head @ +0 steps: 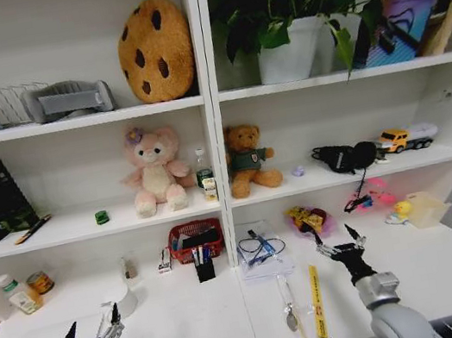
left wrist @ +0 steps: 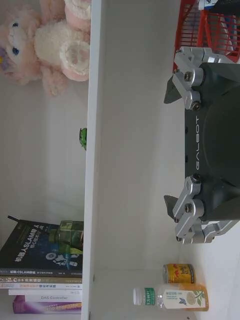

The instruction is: Organize the objects on the table.

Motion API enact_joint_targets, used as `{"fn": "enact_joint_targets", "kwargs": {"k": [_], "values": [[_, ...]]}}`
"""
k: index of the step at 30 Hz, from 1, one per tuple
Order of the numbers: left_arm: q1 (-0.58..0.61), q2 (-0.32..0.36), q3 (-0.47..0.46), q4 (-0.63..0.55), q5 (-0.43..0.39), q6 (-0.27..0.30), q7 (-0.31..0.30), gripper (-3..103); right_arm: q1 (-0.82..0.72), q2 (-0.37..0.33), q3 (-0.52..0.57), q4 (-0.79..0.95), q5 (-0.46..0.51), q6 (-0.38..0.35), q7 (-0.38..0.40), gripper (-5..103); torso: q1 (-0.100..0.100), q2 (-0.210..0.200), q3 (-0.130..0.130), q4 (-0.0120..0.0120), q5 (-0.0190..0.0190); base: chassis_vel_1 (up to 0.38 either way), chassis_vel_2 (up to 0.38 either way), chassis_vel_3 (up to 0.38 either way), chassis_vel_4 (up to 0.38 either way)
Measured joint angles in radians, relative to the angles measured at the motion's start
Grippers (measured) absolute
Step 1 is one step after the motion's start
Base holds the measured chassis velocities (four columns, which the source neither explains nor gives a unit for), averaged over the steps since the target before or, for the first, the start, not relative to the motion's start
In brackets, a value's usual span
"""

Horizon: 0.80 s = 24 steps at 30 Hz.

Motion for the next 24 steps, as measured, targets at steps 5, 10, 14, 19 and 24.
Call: {"fn": "enact_joint_targets", "kwargs": {"k": [5, 10, 14, 19, 24], "values": [[0.0, 0.0, 0.0, 0.0, 0.0, 0.0, 0.0, 100, -0.1, 0.032, 0.047, 0.034, 0.01, 0.052, -0.019, 100, 0.0, 0.0, 0.0, -0.0005, 0.0001, 0.0, 0.0, 0.0, 0.0], [0.0, 0.0, 0.0, 0.0, 0.0, 0.0, 0.0, 100, -0.107, 0.035, 0.05, 0.035, 0.009, 0.058, -0.021, 100, 0.0, 0.0, 0.0, 0.0001, 0.0003, 0.0, 0.0, 0.0, 0.0], [0.0, 0.0, 0.0, 0.0, 0.0, 0.0, 0.0, 100, -0.104, 0.035, 0.049, 0.034, 0.009, 0.058, -0.021, 100, 0.0, 0.0, 0.0, 0.0, 0.0003, 0.0, 0.0, 0.0, 0.0], [0.0, 0.0, 0.0, 0.0, 0.0, 0.0, 0.0, 100, -0.102, 0.034, 0.048, 0.031, 0.009, 0.058, -0.021, 100, 0.0, 0.0, 0.0, -0.0001, 0.0003, 0.0, 0.0, 0.0, 0.0], [0.0, 0.0, 0.0, 0.0, 0.0, 0.0, 0.0, 100, -0.1, 0.034, 0.047, 0.029, 0.009, 0.057, -0.021, 100, 0.0, 0.0, 0.0, -0.0001, 0.0003, 0.0, 0.0, 0.0, 0.0]]}}
